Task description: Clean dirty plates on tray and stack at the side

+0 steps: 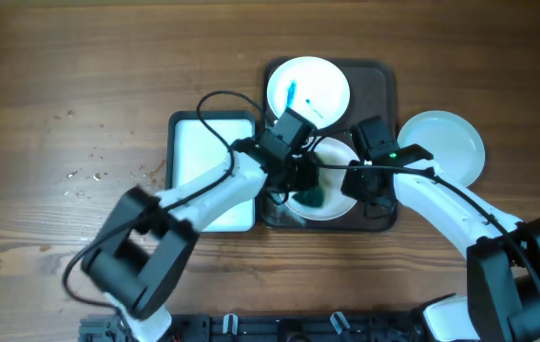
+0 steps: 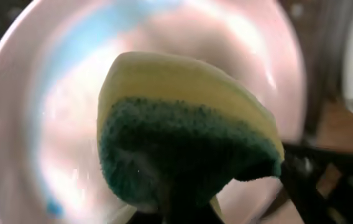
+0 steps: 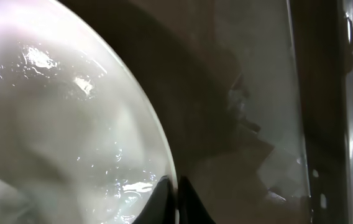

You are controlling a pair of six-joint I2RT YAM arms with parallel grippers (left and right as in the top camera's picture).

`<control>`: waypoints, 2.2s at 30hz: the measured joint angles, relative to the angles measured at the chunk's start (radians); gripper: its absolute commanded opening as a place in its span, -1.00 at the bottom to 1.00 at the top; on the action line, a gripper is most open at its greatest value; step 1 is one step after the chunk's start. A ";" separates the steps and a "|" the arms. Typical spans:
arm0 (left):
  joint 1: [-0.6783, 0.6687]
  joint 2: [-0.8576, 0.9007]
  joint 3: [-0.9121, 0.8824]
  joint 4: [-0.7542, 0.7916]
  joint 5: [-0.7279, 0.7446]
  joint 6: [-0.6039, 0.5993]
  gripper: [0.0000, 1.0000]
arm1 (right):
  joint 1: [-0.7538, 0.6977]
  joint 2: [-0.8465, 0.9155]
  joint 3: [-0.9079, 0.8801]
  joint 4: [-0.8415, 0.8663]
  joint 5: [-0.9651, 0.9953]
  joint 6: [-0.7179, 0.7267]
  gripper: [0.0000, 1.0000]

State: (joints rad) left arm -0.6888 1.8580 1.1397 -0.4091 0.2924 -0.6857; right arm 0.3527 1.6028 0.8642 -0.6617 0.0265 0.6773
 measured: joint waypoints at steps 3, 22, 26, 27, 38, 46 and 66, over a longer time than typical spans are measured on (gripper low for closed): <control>0.004 0.076 0.005 0.001 -0.012 -0.013 -0.92 | 0.000 0.000 -0.003 -0.006 0.000 0.000 -0.91; 0.006 0.078 0.069 -0.160 -0.214 0.126 -0.92 | 0.007 0.001 -0.005 -0.029 -0.024 0.003 -0.91; 0.009 0.104 0.068 -0.056 -0.028 0.131 -0.92 | -0.003 0.001 -0.005 -0.037 0.013 0.002 -0.91; 0.003 0.111 0.068 -0.040 0.008 0.131 -0.92 | -0.003 0.001 -0.005 -0.039 0.021 -0.001 -0.92; -0.006 0.138 0.106 -0.217 0.094 0.180 -0.92 | -0.003 0.001 -0.008 -0.055 0.037 -0.020 -0.91; 0.024 0.075 0.090 -0.315 -0.219 0.188 -0.92 | 0.013 0.001 -0.006 -0.026 -0.040 -0.020 -0.92; 0.385 -0.362 0.070 -0.568 -0.158 0.207 -0.92 | 0.008 -0.018 0.084 -0.152 0.020 -0.233 -0.91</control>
State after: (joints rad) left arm -0.3035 1.4956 1.2098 -0.9775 0.1341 -0.4789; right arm 0.3603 1.5845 0.9482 -0.8135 0.0463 0.4446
